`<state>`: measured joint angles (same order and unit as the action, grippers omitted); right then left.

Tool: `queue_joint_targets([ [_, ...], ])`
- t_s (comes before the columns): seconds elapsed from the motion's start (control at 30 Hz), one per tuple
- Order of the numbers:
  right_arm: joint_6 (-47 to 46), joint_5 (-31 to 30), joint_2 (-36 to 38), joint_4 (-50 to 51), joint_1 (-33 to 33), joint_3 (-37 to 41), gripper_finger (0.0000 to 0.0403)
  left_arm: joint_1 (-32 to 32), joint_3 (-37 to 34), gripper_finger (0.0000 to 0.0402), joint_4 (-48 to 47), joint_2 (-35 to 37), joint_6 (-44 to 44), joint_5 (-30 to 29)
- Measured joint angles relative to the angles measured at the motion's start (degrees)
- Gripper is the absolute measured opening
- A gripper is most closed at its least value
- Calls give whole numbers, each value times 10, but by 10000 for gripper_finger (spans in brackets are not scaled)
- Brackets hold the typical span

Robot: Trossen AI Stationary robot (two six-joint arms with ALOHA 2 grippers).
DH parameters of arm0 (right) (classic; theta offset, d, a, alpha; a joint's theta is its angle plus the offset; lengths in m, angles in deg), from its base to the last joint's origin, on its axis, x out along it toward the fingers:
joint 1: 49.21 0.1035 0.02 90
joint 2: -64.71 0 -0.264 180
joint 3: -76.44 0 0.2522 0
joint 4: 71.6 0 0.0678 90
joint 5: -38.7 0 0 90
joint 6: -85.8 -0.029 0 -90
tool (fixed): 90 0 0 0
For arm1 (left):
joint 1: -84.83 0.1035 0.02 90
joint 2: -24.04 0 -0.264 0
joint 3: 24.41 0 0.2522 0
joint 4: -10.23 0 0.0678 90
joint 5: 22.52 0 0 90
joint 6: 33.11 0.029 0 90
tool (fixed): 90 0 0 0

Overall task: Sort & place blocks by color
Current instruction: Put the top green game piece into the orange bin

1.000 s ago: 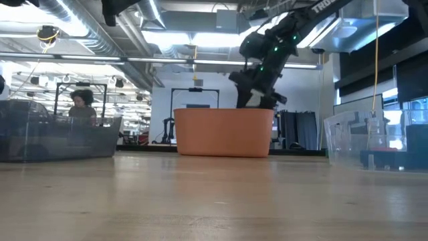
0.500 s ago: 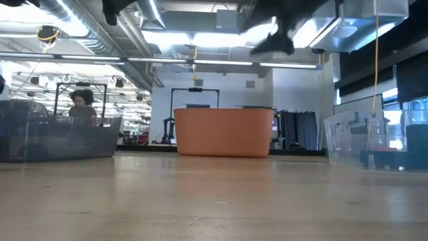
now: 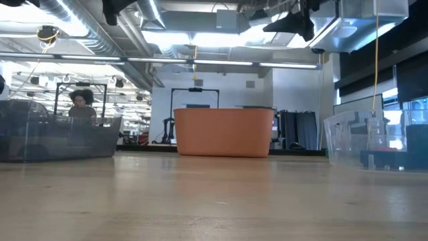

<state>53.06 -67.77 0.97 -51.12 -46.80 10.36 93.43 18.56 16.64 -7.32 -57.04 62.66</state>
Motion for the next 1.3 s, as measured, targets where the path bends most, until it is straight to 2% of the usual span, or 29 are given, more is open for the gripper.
queue_joint_targets([
  [1.3,-16,1,-2,-1,-2,0,332,0,0,284,0,0,-12,0],
])
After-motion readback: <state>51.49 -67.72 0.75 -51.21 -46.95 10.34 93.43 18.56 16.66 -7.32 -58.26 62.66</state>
